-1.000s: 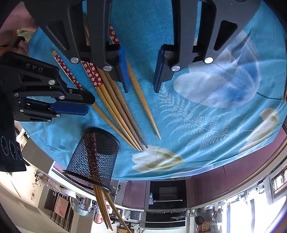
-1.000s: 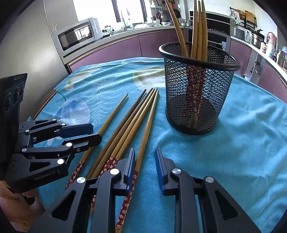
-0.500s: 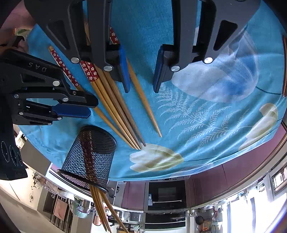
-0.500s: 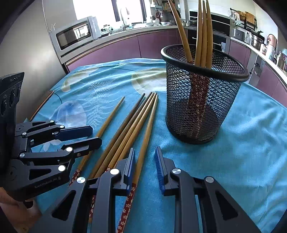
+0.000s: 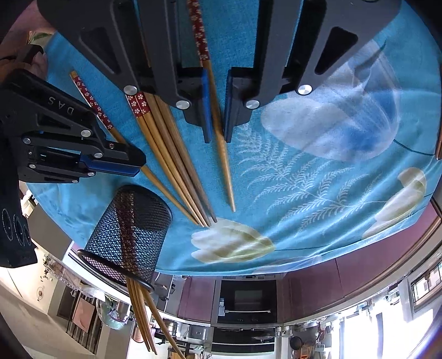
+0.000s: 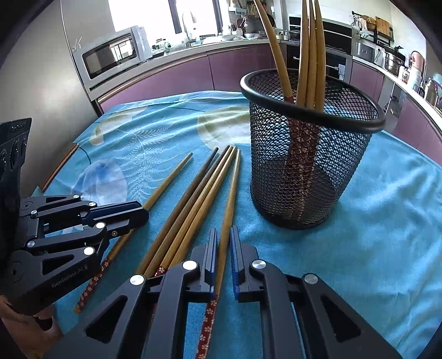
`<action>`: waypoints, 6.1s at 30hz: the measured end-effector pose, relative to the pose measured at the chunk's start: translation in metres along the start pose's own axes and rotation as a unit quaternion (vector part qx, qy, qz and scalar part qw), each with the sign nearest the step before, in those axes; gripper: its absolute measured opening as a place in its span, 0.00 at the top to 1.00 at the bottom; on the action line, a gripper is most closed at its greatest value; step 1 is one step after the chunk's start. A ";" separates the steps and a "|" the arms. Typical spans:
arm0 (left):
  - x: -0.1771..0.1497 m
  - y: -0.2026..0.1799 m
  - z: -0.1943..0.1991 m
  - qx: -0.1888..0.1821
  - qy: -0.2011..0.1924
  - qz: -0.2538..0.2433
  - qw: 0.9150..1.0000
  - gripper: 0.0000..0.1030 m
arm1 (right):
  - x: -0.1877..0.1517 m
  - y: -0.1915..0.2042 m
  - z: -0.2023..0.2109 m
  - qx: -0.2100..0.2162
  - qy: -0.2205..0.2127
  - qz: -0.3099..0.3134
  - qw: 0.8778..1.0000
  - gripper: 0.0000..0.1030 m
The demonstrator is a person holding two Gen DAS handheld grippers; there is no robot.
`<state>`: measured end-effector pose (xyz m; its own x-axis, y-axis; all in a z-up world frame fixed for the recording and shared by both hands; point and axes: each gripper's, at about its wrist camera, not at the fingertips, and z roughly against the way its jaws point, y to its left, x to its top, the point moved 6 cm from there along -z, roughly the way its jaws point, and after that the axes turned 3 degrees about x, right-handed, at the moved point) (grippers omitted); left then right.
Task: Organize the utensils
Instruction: 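Grasp a chopstick with the right gripper while the left gripper grasps another chopstick, then lift both chopsticks upright and carry them over the mesh cup, then lower the chopsticks into the mesh cup and open both grippers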
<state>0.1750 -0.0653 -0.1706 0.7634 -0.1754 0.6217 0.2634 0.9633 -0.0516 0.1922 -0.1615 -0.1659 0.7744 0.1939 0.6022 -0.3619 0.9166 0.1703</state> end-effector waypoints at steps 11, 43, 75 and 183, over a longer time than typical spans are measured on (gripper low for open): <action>0.001 0.001 0.009 -0.005 -0.008 0.010 1.000 0.93 | -0.001 -0.005 0.012 0.013 -0.015 -0.012 1.000 0.94; 0.014 -0.010 0.052 -0.037 -0.051 0.011 0.998 0.93 | 0.002 0.007 0.061 0.082 -0.065 -0.006 0.994 0.94; 0.056 -0.018 0.132 -0.103 -0.137 0.024 0.985 0.93 | 0.029 -0.022 0.127 0.069 -0.162 -0.016 0.984 0.94; 0.157 -0.049 0.035 -0.067 -0.112 0.000 0.991 0.84 | 0.092 -0.084 0.076 0.016 -0.126 -0.038 0.991 0.88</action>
<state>0.2610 -0.1332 -0.0427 0.6168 -0.1111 0.7792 0.3507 0.9251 -0.1458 0.2548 -0.2466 -0.0655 0.6464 0.0279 0.7625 -0.3276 0.9127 0.2443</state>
